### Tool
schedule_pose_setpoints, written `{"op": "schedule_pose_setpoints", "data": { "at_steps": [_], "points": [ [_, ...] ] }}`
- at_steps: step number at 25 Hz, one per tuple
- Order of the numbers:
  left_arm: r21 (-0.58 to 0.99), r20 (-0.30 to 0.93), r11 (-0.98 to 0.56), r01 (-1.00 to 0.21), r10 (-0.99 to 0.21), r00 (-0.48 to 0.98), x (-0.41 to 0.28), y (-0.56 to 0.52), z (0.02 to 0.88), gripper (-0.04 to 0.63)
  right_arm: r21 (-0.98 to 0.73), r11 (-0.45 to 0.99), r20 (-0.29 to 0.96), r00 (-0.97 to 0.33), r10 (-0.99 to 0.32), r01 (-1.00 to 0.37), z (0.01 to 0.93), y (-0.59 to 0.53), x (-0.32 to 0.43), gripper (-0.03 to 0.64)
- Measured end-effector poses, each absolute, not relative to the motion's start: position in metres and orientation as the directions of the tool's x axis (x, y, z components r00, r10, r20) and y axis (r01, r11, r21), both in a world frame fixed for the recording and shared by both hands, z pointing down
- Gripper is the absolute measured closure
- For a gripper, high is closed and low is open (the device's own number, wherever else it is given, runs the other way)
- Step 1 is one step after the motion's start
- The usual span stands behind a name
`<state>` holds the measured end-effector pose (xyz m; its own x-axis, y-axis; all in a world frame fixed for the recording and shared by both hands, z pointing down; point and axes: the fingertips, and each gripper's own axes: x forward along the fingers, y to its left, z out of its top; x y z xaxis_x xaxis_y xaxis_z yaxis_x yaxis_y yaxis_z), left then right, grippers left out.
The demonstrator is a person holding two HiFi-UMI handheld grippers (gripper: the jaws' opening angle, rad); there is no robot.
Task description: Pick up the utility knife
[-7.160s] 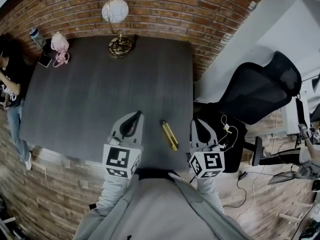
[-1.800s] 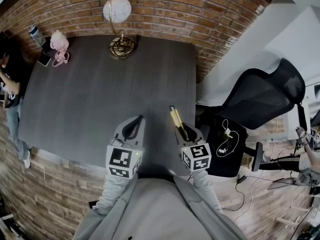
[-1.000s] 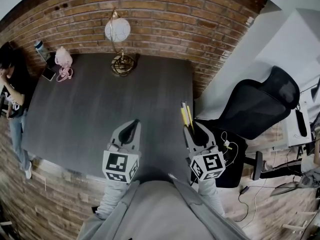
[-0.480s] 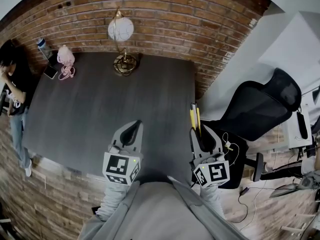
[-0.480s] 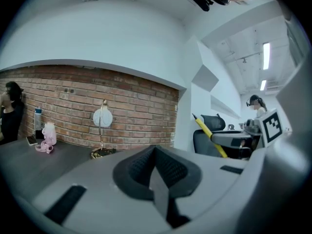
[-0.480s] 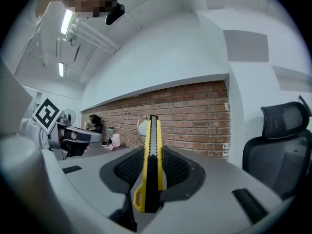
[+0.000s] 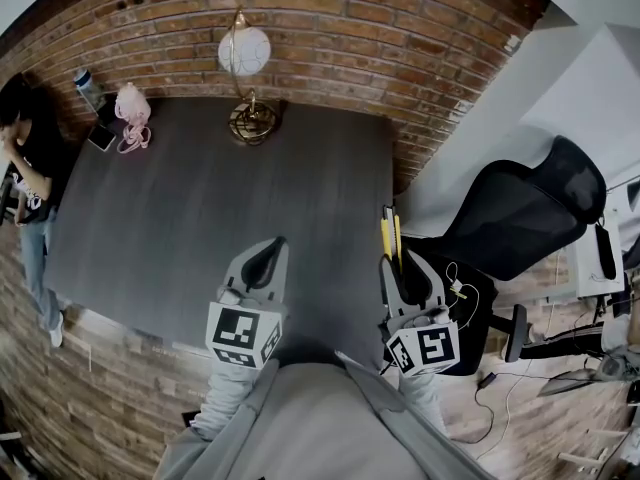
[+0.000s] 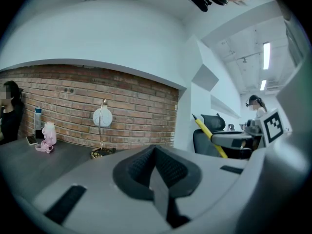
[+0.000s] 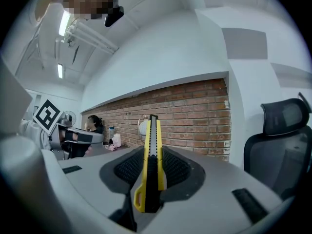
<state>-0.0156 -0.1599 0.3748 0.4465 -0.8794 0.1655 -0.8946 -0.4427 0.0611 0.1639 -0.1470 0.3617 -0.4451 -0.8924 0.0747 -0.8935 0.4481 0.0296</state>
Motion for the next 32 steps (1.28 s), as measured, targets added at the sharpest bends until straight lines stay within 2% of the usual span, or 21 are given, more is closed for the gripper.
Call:
{"op": "schedule_pose_setpoints", "data": {
  "at_steps": [32],
  "points": [
    [0.070,0.168,-0.434,-0.898,-0.883,0.439,-0.0208,-0.1623,0.3776,0.577,0.012,0.452,0.091,-0.449,-0.889,-0.892,0.3638,-0.1524,0.1609,0.489]
  ]
}}
